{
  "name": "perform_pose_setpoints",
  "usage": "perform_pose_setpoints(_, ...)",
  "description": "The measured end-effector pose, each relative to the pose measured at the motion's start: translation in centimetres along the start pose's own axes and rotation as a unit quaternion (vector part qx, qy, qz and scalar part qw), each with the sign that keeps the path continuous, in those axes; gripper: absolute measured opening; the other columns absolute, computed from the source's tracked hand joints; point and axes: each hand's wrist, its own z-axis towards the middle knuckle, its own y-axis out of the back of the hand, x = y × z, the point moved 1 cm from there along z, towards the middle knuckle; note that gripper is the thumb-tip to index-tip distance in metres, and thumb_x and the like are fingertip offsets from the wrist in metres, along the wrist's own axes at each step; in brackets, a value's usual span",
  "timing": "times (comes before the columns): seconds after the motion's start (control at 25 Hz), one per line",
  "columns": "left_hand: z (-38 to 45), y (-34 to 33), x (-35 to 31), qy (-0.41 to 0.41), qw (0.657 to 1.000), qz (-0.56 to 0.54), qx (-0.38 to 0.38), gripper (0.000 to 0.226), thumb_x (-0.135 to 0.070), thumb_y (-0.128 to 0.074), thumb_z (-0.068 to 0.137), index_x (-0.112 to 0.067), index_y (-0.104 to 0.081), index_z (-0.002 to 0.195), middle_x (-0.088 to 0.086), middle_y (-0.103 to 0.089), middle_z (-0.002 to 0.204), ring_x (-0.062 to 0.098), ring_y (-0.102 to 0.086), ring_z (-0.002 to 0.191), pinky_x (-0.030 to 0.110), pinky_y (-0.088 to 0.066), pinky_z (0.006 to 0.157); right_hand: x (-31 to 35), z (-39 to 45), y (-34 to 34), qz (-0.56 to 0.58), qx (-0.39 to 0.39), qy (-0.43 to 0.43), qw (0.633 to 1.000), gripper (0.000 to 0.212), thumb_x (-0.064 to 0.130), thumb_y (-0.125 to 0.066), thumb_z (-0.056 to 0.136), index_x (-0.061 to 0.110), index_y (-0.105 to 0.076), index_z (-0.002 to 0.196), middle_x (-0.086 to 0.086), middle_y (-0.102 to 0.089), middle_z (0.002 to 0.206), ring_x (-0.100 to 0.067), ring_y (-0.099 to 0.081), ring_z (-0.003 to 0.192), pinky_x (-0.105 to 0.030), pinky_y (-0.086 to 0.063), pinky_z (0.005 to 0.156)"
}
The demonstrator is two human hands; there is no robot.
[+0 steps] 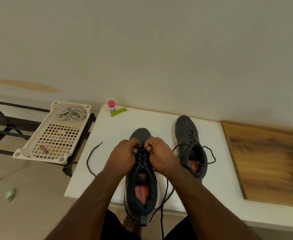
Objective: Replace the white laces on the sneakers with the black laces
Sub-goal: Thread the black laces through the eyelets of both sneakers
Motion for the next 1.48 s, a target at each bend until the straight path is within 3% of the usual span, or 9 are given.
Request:
perform_pose_setpoints(0.16,-0.8,0.8,-0.2,-0.001,0.999,-0.035,0.013,0.022,-0.006,-0.056,0.092,-0.024,-0.061,0.103,-0.005,-0.060,0.096,0.005,-0.053,0.086,0.010,-0.035,0.068,-0.2,-0.3,0.3,0.026,-0.016,-0.009,0.999,0.018,0.003,-0.045,0.097,0.017,-0.056,0.091,-0.001,-0.059,0.093,-0.016,-0.054,0.083,-0.031,-0.047,0.074)
perform_pose_setpoints(0.36,-1.3,1.0,-0.5,-0.007,0.999,-0.010,0.033,0.021,-0.008,-0.061,0.090,-0.029,-0.065,0.092,-0.008,-0.057,0.092,0.010,-0.055,0.090,0.008,-0.034,0.070,-1.3,-1.4,0.5,0.134,-0.023,-0.062,0.989,0.019,0.007,-0.055,0.095,0.026,-0.059,0.095,0.005,-0.063,0.093,-0.018,-0.066,0.088,-0.043,-0.060,0.078)
perform_pose_setpoints(0.52,-1.5,1.0,-1.1,-0.016,0.999,-0.029,-0.002,0.021,-0.010,-0.056,0.093,-0.031,-0.057,0.087,-0.007,-0.059,0.086,0.009,-0.055,0.081,0.021,-0.040,0.067,-1.2,-1.9,0.8,0.109,-0.011,-0.045,0.993,0.016,0.007,-0.062,0.093,0.019,-0.067,0.103,0.000,-0.069,0.100,-0.015,-0.067,0.091,-0.036,-0.059,0.084)
perform_pose_setpoints(0.64,-1.7,1.1,-1.2,0.001,0.998,-0.057,-0.003,0.018,-0.009,-0.055,0.094,-0.026,-0.062,0.094,-0.008,-0.063,0.091,0.007,-0.058,0.084,0.020,-0.043,0.072,-0.7,-2.1,1.1,0.080,-0.005,-0.023,0.996,0.019,0.009,-0.063,0.094,0.016,-0.073,0.108,0.001,-0.071,0.104,-0.012,-0.065,0.095,-0.026,-0.054,0.088)
perform_pose_setpoints(0.76,-1.6,0.9,-1.0,0.023,0.999,-0.046,-0.001,0.019,-0.010,-0.055,0.095,-0.025,-0.066,0.100,-0.008,-0.066,0.096,0.008,-0.060,0.089,0.022,-0.046,0.081,-0.5,-2.0,0.7,0.047,-0.001,-0.005,0.999,0.020,0.010,-0.061,0.093,0.018,-0.076,0.105,0.002,-0.072,0.102,-0.012,-0.064,0.094,-0.029,-0.052,0.091)
perform_pose_setpoints(0.88,-1.8,0.9,-1.1,0.018,0.998,-0.064,-0.016,0.019,-0.011,-0.053,0.094,-0.027,-0.062,0.088,-0.011,-0.064,0.084,0.006,-0.059,0.080,0.024,-0.045,0.072,-0.4,-1.7,0.2,0.023,-0.011,-0.013,1.000,0.015,0.011,-0.058,0.093,0.021,-0.069,0.096,0.002,-0.066,0.097,-0.013,-0.059,0.091,-0.030,-0.051,0.085)
perform_pose_setpoints(1.12,-1.9,1.0,-1.0,0.030,0.997,-0.075,-0.004,0.017,-0.015,-0.056,0.096,-0.028,-0.062,0.105,-0.014,-0.063,0.092,0.004,-0.061,0.086,0.018,-0.044,0.076,-0.2,-1.9,-0.3,0.047,-0.042,-0.017,0.998,0.017,0.010,-0.055,0.094,0.023,-0.061,0.086,0.006,-0.059,0.091,-0.006,-0.053,0.086,-0.020,-0.041,0.075)
perform_pose_setpoints(1.32,-2.5,1.9,-0.3,0.025,0.994,-0.106,0.006,0.019,-0.009,-0.064,0.088,-0.027,-0.060,0.089,-0.011,-0.065,0.086,0.003,-0.062,0.080,0.012,-0.045,0.066,-0.1,-1.6,0.2,0.063,-0.027,-0.043,0.997,0.017,0.006,-0.058,0.095,0.016,-0.072,0.097,0.000,-0.069,0.096,-0.014,-0.065,0.088,-0.033,-0.055,0.085)
perform_pose_setpoints(1.48,-2.7,2.1,-0.3,-0.001,0.994,-0.105,0.034,0.024,-0.010,-0.066,0.088,-0.034,-0.069,0.091,-0.017,-0.069,0.091,-0.005,-0.063,0.088,0.003,-0.041,0.072,0.4,-1.6,0.3,0.025,-0.037,-0.036,0.998,0.016,0.008,-0.058,0.094,0.017,-0.068,0.086,0.004,-0.065,0.089,-0.011,-0.060,0.082,-0.033,-0.054,0.081)
